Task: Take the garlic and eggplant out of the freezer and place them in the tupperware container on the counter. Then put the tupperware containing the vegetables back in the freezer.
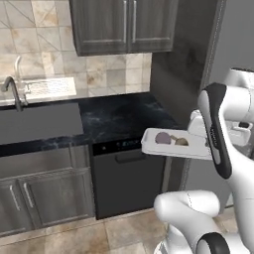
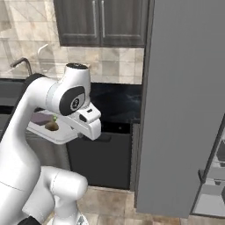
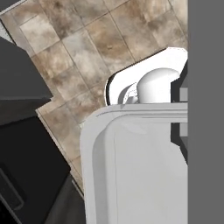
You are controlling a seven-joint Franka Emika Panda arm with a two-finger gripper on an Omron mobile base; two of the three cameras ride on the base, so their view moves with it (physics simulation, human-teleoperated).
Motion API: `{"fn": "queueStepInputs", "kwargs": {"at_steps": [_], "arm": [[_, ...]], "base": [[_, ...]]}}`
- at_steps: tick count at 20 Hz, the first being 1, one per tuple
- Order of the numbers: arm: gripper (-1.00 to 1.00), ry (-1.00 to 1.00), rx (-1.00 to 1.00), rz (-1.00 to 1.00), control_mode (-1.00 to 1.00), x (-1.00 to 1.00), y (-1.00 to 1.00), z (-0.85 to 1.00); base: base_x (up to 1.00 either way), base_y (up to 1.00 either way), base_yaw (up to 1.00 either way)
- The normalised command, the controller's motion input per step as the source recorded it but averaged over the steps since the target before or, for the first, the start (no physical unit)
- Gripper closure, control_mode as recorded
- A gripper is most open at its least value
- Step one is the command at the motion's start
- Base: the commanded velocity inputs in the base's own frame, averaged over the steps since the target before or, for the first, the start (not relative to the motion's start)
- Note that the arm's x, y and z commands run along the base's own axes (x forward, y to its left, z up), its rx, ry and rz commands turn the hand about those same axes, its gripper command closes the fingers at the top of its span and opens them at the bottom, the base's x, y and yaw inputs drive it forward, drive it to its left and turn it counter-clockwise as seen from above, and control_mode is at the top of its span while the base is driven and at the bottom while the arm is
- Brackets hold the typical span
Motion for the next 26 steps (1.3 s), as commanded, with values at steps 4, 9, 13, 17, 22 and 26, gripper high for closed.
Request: {"fn": "queueStepInputs", "kwargs": {"at_steps": [4,9,13,17,22,26], "arm": [[1.0,0.0,0.0,0.0,1.0,0.0,0.0,0.0],[1.0,0.0,0.0,0.0,1.0,0.0,0.0,0.0],[1.0,0.0,0.0,0.0,1.0,0.0,0.0,0.0],[1.0,0.0,0.0,0.0,1.0,0.0,0.0,0.0],[1.0,0.0,0.0,0.0,1.0,0.0,0.0,0.0],[1.0,0.0,0.0,0.0,1.0,0.0,0.0,0.0]], "base": [[0.0,-0.75,-0.01],[0.08,-0.86,0.0],[0.2,-0.8,0.0],[0.23,-0.71,0.0],[0.36,-0.45,0.01],[0.46,-0.29,0.0]]}}
